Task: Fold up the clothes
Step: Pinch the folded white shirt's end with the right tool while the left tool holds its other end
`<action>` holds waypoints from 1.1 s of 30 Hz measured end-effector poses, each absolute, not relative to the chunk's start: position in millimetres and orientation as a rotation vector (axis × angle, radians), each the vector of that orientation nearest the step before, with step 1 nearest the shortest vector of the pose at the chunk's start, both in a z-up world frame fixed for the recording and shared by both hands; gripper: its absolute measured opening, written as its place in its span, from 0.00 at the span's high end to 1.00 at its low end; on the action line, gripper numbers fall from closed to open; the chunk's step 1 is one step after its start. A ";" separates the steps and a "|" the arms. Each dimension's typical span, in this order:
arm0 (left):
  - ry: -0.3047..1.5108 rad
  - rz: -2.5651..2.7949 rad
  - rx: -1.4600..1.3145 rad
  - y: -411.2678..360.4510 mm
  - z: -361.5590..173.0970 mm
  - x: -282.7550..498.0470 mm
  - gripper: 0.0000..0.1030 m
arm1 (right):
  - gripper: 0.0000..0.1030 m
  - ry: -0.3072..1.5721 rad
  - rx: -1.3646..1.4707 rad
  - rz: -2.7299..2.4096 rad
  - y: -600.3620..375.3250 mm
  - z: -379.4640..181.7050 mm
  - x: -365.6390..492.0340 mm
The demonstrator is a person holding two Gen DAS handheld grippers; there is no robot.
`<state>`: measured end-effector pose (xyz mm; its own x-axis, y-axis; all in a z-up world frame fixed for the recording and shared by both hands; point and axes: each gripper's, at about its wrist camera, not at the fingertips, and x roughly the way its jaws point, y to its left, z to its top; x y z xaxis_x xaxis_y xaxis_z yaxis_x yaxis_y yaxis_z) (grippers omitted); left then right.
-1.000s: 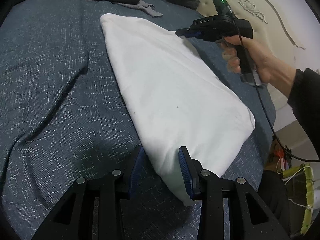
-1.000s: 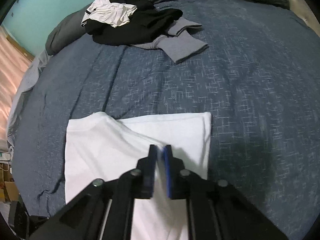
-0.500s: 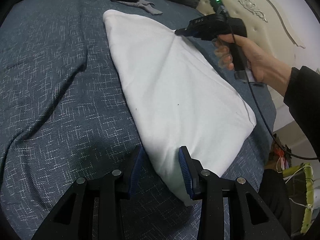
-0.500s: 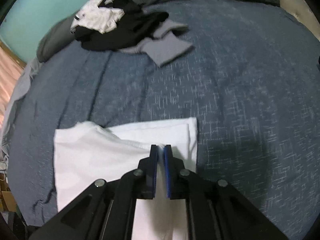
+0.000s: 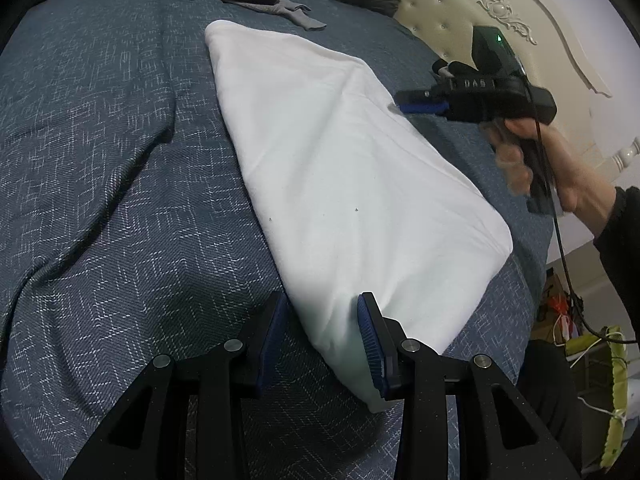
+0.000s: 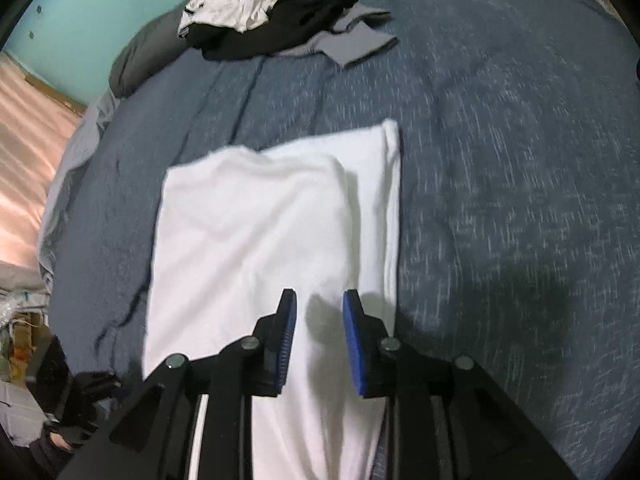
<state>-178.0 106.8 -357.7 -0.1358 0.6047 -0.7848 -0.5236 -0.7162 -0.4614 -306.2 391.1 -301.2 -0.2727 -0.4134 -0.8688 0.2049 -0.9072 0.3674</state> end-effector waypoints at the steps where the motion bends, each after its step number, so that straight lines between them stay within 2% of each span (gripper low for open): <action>1: -0.097 1.926 -1.383 107.5 -357.8 -178.8 0.61 | 0.89 -0.252 1.603 -2.218 390.3 -303.1 -306.3; 2: -0.097 1.926 -1.383 107.6 -357.7 -178.8 0.61 | 0.95 -0.246 1.603 -2.220 389.6 -305.0 -307.5; 4: -0.094 1.927 -1.383 108.2 -357.1 -178.7 0.61 | 0.98 -0.230 1.596 -2.239 389.0 -304.7 -309.1; 10: -0.093 1.927 -1.382 108.7 -356.6 -177.2 0.61 | 0.99 -0.229 1.592 -2.306 397.9 -303.4 -312.4; 16: -0.110 1.920 -1.387 108.6 -357.5 -179.2 0.61 | 0.97 -0.357 1.596 -2.272 406.8 -306.4 -307.3; 18: -0.106 1.923 -1.385 101.9 -363.4 -180.9 0.61 | 0.89 -0.407 1.592 -2.286 415.1 -304.9 -301.7; 20: -0.101 1.926 -1.384 102.0 -363.0 -180.6 0.61 | 0.88 -0.426 1.593 -2.264 418.2 -304.4 -294.2; 27: -0.098 1.926 -1.387 99.5 -362.5 -183.8 0.61 | 0.88 -0.305 1.621 -2.180 407.5 -303.2 -263.5; 28: -0.100 1.926 -1.389 99.1 -362.7 -184.0 0.61 | 0.88 -0.300 1.625 -2.177 407.6 -304.6 -261.6; 30: -0.104 1.926 -1.391 98.3 -362.7 -184.4 0.61 | 0.99 -0.294 1.619 -2.184 408.8 -305.2 -258.1; 33: -0.097 1.928 -1.397 98.7 -362.0 -185.3 0.61 | 1.00 -0.287 1.612 -2.245 413.8 -304.4 -257.1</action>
<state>-185.3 98.7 -362.0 -0.1324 0.5979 -0.7905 -0.5155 -0.7228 -0.4603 -257.1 413.8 -304.4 -0.2835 -0.4031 -0.8702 0.1713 -0.9141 0.3676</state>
